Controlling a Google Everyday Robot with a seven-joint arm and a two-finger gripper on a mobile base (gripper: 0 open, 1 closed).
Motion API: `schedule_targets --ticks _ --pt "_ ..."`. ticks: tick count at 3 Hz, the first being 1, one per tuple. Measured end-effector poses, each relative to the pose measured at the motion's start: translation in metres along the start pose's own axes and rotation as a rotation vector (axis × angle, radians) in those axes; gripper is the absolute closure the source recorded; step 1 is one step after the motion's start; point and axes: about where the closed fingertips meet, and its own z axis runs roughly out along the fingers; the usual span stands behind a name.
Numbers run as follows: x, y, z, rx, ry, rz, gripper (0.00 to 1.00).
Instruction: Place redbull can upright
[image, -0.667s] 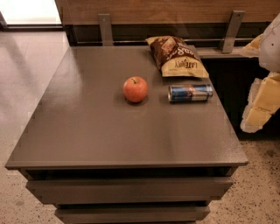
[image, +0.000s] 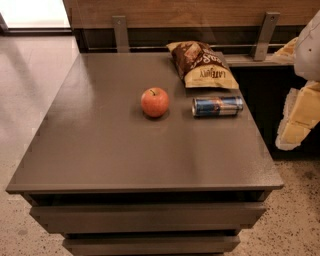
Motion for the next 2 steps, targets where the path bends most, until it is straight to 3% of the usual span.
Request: schedule_targets --ticks 2 --pt "-0.025 -0.032 0.047 -0.057 0.028 -0.186 0.0"
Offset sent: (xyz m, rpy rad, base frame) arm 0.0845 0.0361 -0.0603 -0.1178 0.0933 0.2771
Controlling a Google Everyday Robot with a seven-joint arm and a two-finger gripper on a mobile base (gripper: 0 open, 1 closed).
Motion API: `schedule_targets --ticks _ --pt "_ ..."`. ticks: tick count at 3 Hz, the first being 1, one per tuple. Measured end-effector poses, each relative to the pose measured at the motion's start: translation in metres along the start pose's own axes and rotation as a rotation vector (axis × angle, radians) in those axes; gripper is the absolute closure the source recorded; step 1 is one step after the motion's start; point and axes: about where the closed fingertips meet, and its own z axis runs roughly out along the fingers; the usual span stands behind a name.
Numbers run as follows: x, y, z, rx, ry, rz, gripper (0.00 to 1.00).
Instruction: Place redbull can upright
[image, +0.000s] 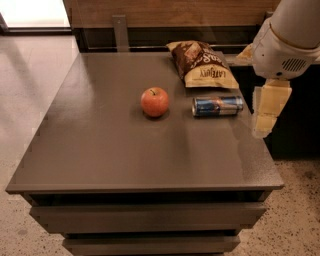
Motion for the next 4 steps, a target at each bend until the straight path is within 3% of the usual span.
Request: schedule_targets --ticks 2,4 --pt "-0.018 -0.039 0.066 -0.049 0.012 0.005 0.0" --pt "-0.031 -0.064 0.111 -0.089 -0.018 0.012 0.0"
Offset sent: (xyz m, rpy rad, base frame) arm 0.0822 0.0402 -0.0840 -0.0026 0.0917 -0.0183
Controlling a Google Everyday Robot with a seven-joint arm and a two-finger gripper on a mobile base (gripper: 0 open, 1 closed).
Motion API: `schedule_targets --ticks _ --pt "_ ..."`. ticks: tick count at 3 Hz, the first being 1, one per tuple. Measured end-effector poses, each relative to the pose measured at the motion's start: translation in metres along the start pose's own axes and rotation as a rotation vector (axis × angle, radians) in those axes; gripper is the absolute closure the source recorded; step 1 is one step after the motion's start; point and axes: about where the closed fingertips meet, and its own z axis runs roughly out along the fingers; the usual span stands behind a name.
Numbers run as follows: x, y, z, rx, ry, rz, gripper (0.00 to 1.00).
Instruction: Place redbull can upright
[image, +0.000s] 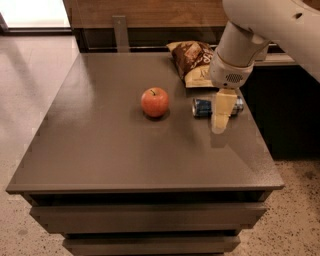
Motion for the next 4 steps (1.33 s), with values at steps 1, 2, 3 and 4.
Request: schedule_targets --ticks 1,2,3,4 --pt "-0.001 -0.005 0.013 -0.02 -0.009 -0.007 0.0" --pt "0.0 -0.006 0.022 -0.039 -0.013 -0.012 0.0" --pt "0.001 -0.005 0.029 -0.054 -0.016 -0.02 0.16" --pt "0.002 -0.003 0.034 -0.065 -0.021 -0.025 0.39"
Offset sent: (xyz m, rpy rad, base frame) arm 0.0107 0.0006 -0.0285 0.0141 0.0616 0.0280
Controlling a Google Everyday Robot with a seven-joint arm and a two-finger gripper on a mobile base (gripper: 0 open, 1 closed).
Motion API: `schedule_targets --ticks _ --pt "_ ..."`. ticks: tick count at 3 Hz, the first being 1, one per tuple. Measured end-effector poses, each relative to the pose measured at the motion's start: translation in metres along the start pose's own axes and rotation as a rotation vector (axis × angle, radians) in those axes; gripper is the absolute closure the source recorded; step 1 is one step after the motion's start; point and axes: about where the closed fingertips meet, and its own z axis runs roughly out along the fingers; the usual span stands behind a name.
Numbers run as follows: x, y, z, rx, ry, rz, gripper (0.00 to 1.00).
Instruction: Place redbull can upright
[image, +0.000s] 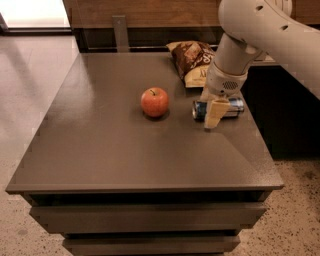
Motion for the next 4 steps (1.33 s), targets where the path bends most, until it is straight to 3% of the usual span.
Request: schedule_targets --ticks 2,3,4 --pt "0.0 0.006 0.003 -0.012 -0.01 -0.01 0.87" --pt "-0.006 0.008 -0.007 0.001 -0.037 -0.025 1.0" --pt "-0.017 0.006 -0.03 0.035 -0.086 -0.052 1.0"
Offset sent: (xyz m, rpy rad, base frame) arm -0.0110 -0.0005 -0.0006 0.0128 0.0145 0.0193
